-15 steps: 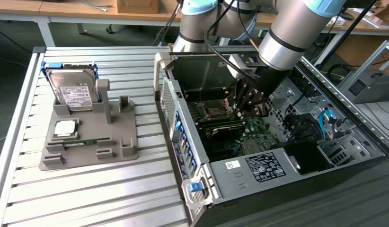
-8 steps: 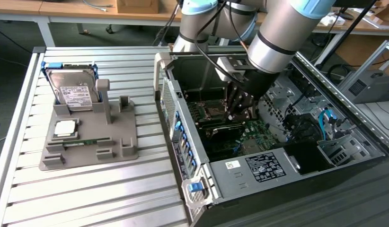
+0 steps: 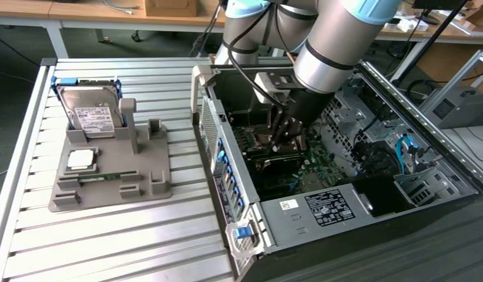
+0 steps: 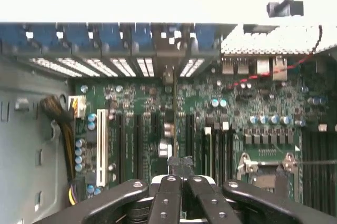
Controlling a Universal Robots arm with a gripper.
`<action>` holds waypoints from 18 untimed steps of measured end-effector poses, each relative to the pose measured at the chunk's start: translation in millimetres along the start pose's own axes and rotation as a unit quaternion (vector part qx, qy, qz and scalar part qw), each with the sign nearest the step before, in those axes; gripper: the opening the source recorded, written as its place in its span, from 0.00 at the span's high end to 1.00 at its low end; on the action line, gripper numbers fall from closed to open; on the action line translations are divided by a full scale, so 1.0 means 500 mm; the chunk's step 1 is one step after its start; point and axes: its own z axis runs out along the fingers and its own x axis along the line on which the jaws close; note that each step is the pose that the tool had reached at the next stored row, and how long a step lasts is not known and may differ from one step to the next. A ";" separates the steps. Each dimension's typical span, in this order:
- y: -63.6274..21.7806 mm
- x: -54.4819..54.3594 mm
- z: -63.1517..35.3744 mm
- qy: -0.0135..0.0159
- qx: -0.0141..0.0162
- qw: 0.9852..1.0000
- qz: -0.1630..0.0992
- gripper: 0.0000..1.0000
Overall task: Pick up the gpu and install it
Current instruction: 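Press down on the gpu until it lock into place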
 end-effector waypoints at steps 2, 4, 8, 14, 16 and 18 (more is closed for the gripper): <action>0.011 0.001 0.002 0.000 0.000 1.000 0.000 0.89; 0.017 0.001 0.003 0.000 0.000 1.000 0.000 0.89; 0.026 0.001 0.005 0.000 0.000 1.000 0.000 0.89; 0.040 0.002 0.008 0.000 0.000 1.000 0.000 0.89; 0.043 0.003 0.010 0.000 0.000 1.000 0.000 0.89; 0.045 0.003 0.011 0.000 0.000 1.000 0.000 0.89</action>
